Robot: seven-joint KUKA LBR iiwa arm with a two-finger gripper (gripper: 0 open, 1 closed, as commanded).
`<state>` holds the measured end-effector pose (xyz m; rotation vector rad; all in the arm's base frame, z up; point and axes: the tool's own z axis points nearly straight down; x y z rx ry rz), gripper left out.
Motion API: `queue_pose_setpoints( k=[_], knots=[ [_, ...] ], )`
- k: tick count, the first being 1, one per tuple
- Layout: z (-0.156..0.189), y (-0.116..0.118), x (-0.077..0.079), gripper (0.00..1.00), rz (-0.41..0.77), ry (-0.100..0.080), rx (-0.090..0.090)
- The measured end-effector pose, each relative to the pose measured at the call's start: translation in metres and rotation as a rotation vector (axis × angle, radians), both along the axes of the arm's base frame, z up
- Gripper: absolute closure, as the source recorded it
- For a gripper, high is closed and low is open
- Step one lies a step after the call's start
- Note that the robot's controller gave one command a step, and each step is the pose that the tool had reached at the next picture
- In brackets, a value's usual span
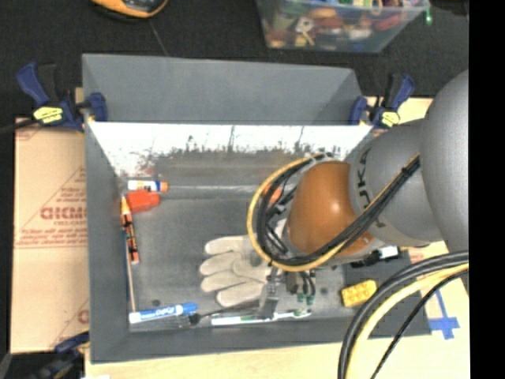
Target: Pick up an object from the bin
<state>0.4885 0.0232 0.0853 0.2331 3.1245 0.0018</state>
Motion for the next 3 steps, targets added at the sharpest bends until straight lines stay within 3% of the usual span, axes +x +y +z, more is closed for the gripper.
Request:
queue_pose_setpoints(
  k=[1,2,3],
  knots=[
    [-0.015,-0.003,0.021,0.00,-0.003,-0.007,0.001],
    [-0.014,0.003,0.016,0.00,-0.192,-0.006,0.003],
    [-0.014,0.013,0.024,0.00,-0.025,-0.012,-0.001]
  ],
)
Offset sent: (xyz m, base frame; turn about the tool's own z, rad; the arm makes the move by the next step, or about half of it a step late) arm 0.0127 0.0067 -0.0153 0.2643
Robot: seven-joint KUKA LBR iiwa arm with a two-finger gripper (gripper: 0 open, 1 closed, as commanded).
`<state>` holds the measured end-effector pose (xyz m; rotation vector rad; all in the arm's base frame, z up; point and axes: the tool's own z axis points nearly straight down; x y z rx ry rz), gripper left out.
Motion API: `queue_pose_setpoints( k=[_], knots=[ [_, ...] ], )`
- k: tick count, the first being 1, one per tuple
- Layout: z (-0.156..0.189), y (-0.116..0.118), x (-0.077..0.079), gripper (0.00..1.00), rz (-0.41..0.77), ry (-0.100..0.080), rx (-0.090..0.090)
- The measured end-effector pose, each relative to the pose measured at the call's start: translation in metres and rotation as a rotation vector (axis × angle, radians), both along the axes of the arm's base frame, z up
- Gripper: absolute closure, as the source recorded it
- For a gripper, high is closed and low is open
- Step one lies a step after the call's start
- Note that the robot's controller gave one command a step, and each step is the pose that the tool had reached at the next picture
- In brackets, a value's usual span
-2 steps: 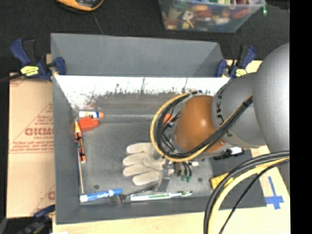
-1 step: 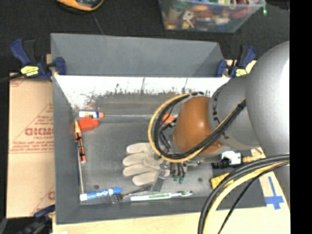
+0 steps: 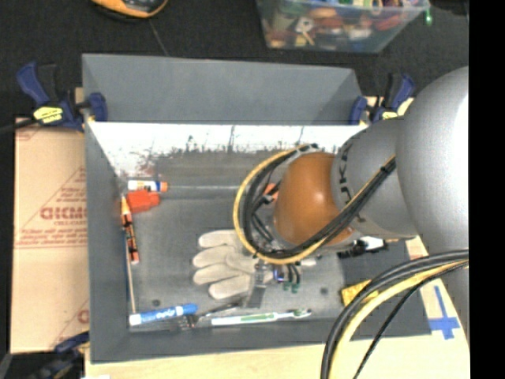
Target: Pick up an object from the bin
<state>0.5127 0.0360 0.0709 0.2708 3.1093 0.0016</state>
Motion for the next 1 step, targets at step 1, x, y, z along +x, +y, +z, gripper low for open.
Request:
queue_pose_setpoints(
  k=[1],
  knots=[
    [0.0002,0.0607,0.0060,0.00,0.015,-0.003,0.005]
  ],
)
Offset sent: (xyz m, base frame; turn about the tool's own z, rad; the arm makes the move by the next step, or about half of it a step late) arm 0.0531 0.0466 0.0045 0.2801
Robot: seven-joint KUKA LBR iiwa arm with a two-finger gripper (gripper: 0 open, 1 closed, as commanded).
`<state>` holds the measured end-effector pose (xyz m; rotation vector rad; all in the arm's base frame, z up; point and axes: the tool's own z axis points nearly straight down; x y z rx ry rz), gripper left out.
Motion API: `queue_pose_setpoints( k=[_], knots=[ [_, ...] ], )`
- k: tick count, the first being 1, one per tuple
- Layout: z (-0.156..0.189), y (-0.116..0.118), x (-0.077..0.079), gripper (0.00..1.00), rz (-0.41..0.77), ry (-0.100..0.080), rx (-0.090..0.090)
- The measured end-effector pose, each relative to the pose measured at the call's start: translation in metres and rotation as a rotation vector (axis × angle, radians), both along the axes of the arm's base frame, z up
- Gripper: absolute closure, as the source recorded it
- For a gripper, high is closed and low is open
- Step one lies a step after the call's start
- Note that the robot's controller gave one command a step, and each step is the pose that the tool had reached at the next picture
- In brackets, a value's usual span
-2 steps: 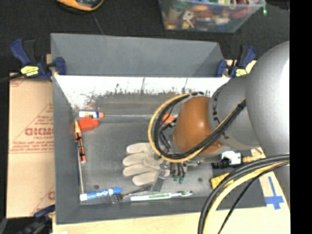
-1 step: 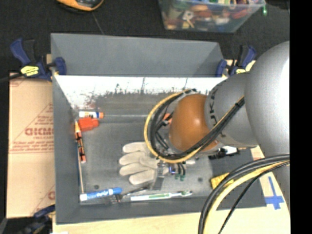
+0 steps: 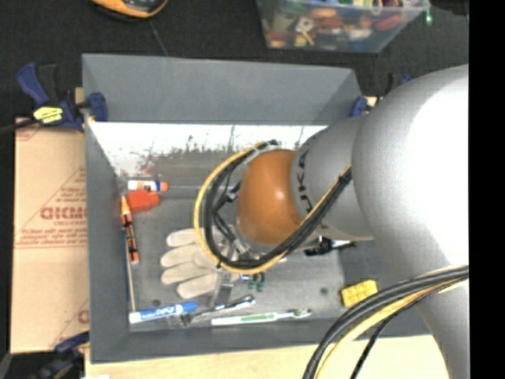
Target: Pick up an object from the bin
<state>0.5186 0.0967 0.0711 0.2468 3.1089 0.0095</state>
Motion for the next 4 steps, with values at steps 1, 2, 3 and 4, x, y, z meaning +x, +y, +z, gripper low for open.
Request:
queue_pose_setpoints(
  k=[1,2,3,4],
  knots=[
    [0.004,-0.012,0.039,0.00,-0.278,0.002,0.002],
    [0.013,-0.015,0.004,0.00,-0.035,0.003,-0.002],
    [0.006,-0.030,0.079,1.00,-0.283,-0.007,0.001],
    [0.006,-0.030,0.079,1.00,-0.282,-0.007,0.001]
  ],
)
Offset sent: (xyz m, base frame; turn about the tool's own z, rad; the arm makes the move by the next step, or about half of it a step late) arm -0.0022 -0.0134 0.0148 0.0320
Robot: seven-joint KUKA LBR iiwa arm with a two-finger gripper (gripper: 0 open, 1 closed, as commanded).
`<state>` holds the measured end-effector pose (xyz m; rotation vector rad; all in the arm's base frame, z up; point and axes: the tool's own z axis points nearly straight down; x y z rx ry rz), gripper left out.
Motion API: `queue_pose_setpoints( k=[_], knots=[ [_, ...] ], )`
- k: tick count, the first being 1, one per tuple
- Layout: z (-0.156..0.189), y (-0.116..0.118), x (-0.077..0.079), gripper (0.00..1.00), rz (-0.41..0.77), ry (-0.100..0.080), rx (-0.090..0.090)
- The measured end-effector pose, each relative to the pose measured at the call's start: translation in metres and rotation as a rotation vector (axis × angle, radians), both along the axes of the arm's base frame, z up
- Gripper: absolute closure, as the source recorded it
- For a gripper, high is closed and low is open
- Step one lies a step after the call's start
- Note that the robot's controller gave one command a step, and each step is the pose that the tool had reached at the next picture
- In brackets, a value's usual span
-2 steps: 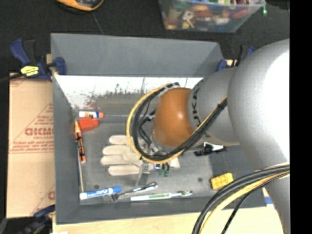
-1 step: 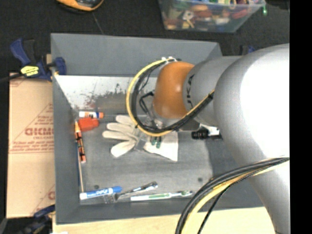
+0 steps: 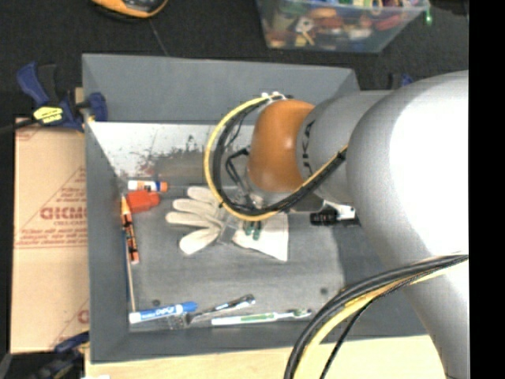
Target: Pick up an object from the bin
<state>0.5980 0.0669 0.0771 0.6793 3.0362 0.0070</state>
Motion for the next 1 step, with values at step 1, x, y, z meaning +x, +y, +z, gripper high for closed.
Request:
queue_pose_setpoints(
  k=[1],
  knots=[
    [-0.0002,-0.0012,-0.0037,1.00,-0.009,-0.006,0.000]
  ],
)
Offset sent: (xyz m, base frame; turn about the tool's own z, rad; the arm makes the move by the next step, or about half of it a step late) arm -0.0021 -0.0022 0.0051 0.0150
